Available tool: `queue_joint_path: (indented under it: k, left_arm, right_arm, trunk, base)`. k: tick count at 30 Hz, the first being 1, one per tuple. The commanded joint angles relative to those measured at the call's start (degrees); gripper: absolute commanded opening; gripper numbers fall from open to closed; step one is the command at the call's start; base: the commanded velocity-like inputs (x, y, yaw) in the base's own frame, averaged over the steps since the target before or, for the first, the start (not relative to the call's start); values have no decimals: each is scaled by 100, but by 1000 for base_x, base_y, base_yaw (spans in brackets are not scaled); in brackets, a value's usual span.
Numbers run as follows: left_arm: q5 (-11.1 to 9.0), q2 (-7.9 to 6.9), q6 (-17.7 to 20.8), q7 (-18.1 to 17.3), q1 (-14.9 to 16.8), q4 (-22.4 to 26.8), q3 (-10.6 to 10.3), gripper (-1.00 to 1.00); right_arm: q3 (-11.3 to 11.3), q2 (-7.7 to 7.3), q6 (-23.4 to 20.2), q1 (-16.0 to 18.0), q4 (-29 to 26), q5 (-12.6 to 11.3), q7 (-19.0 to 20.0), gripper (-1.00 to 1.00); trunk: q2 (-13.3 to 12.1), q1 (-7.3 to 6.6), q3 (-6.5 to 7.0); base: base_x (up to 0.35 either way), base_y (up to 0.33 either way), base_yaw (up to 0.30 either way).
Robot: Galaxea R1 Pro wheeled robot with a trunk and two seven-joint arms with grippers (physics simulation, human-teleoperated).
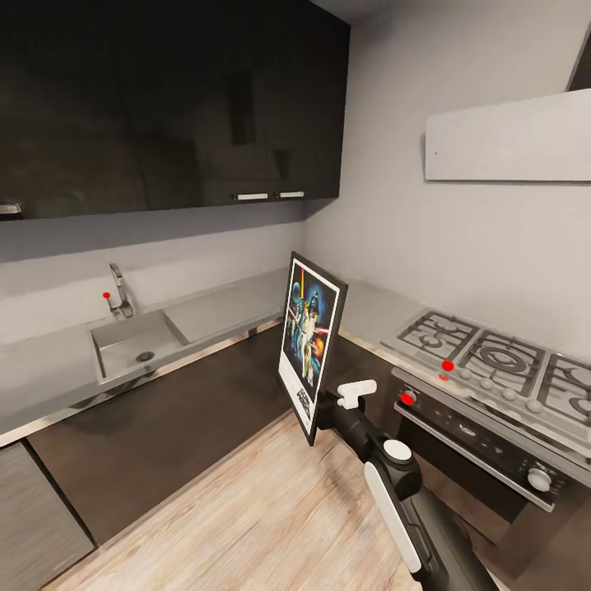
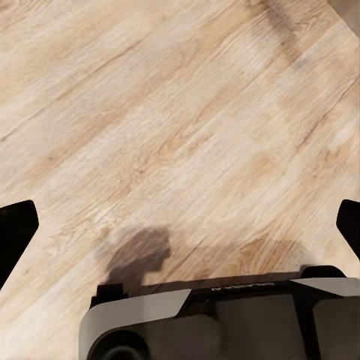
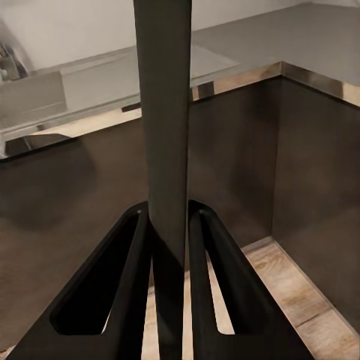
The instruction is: Pick up the poster from the kitchen countertop and hang it on one of the wall nails in the kitchen.
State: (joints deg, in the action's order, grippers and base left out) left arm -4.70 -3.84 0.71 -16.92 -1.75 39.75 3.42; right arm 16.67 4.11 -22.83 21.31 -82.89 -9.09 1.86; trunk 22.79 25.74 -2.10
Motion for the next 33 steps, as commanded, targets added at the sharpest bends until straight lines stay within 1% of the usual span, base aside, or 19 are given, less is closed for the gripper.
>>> queue_joint_path:
  k: [1,20,30,33]
  left_arm:
    - [-49,0,8,-31,-1,6,10,100]
    - [-49,3,8,-31,-1,6,15,100]
    - [-49,-3,-152,-31,-1,7,48,100]
    - [-49,-3,-162,-31,-1,7,52,100]
  right_arm:
    - [-5,2,-29,5,-4,-49,25,-100]
    - [-2,2,-27,5,1,-49,25,-100]
    - [-1,2,-21,3,1,-47,31,-100]
    - [-4,-55,-20,-10,2,-46,33,-100]
  trunk:
    - [12,4,-12]
    - [12,4,-12]
    - [12,4,-12]
    - [12,4,-12]
  base:
    - [0,0,0]
    - [0,0,0]
    - [0,0,0]
    - [-86,0,0]
